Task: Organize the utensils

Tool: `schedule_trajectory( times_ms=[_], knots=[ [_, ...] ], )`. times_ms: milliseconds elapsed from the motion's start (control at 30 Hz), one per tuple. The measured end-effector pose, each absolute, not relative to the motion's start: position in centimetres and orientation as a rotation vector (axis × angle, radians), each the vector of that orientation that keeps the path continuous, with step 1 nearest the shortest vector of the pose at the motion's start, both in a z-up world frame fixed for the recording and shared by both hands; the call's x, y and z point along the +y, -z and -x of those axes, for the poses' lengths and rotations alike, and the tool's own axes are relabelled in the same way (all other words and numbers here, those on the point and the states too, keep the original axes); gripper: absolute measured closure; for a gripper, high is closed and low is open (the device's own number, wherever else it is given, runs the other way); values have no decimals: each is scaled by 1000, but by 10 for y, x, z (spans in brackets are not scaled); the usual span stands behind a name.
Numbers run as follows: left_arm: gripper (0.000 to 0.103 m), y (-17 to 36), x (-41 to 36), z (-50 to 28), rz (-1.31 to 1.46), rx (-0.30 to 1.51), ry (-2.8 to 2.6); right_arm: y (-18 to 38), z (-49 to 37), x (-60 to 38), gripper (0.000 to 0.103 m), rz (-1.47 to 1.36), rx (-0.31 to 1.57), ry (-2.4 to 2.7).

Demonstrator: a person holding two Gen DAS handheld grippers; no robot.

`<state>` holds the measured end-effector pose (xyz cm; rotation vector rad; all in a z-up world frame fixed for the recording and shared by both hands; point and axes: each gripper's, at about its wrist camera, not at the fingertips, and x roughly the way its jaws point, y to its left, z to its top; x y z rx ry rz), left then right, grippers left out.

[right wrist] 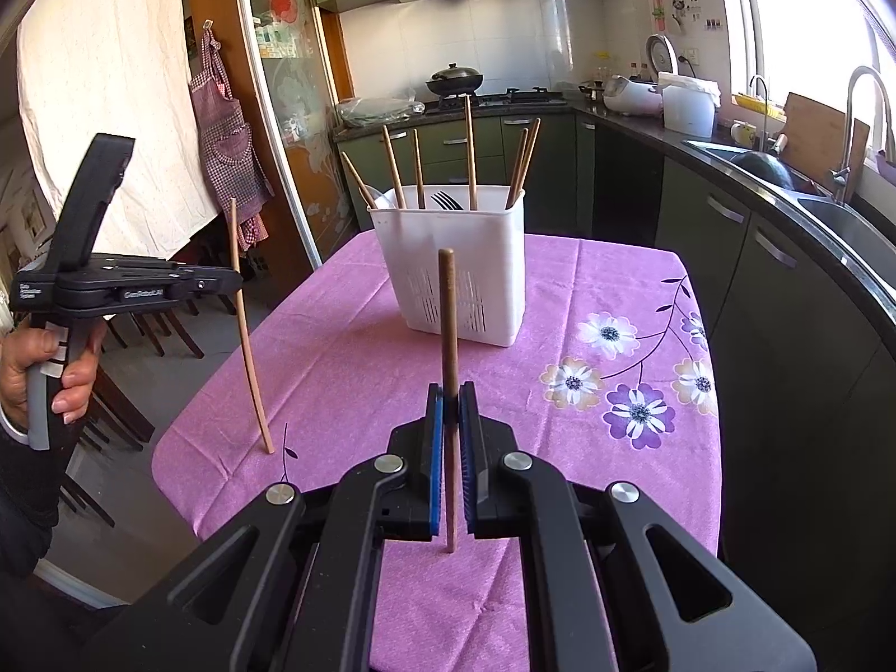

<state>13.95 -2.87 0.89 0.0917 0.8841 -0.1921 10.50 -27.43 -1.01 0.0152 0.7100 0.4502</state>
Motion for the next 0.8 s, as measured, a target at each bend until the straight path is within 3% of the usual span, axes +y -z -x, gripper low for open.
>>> schedule_trajectory(
  times_ms=[800],
  knots=[
    [97,-11,-36,-130,-111,827,249,1,-118,-266,96,14,711,-471]
  ],
)
